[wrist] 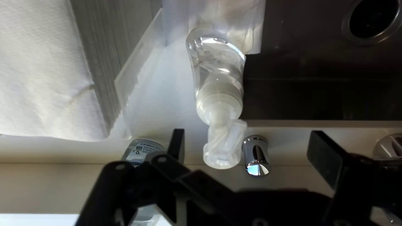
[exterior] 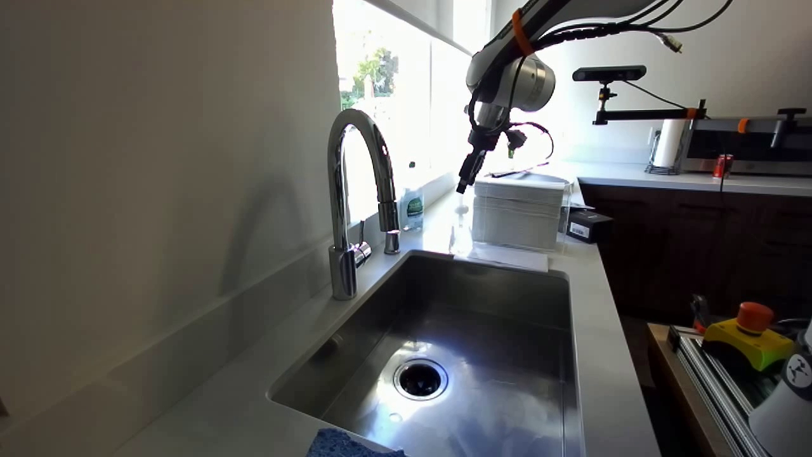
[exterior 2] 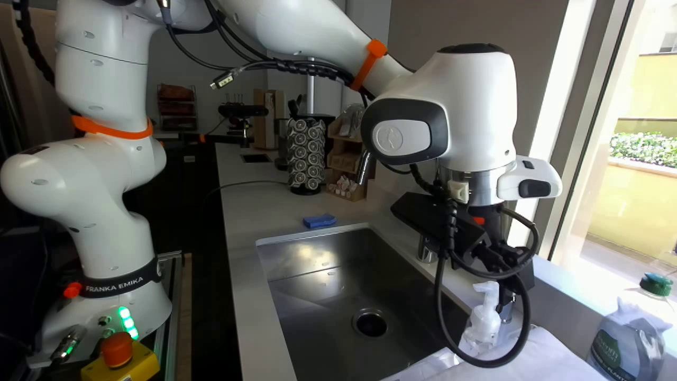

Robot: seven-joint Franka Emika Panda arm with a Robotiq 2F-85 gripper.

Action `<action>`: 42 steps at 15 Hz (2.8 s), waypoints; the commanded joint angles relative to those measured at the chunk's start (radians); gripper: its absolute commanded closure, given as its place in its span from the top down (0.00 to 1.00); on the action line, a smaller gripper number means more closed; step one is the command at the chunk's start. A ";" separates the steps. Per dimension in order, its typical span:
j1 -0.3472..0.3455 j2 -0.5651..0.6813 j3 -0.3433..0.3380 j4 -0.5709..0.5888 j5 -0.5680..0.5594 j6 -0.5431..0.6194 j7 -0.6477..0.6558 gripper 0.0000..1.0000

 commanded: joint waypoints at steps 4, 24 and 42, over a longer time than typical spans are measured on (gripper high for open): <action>0.019 -0.042 -0.020 0.006 0.038 -0.017 -0.017 0.91; 0.021 -0.024 -0.042 0.035 0.022 -0.033 0.001 0.00; 0.024 0.020 -0.055 0.050 -0.010 -0.080 0.018 0.00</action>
